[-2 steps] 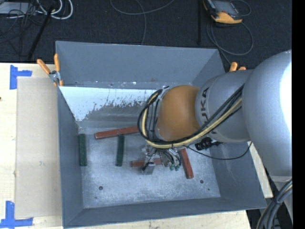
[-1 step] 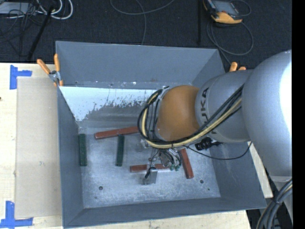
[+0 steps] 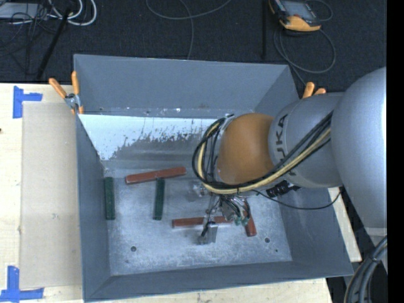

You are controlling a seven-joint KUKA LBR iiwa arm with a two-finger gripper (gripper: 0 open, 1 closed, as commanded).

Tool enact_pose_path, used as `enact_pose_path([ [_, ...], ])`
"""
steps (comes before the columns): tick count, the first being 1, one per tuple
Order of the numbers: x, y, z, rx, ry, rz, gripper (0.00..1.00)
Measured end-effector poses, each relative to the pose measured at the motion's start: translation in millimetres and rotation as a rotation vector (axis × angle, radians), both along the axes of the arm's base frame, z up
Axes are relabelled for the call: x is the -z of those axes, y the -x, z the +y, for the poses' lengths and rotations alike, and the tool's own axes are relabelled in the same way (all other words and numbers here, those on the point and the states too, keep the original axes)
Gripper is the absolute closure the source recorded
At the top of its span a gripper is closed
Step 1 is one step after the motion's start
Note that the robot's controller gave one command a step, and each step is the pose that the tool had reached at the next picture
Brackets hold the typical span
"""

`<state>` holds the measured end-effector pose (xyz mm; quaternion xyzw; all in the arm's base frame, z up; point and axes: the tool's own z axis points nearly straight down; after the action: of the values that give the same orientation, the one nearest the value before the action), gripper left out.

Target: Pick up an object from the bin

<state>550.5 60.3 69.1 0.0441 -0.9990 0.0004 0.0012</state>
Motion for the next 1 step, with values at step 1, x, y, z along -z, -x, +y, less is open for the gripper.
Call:
enact_pose_path([
  [1, -0.1, -0.1, 0.4, 0.002, -0.001, 0.0, 1.0],
])
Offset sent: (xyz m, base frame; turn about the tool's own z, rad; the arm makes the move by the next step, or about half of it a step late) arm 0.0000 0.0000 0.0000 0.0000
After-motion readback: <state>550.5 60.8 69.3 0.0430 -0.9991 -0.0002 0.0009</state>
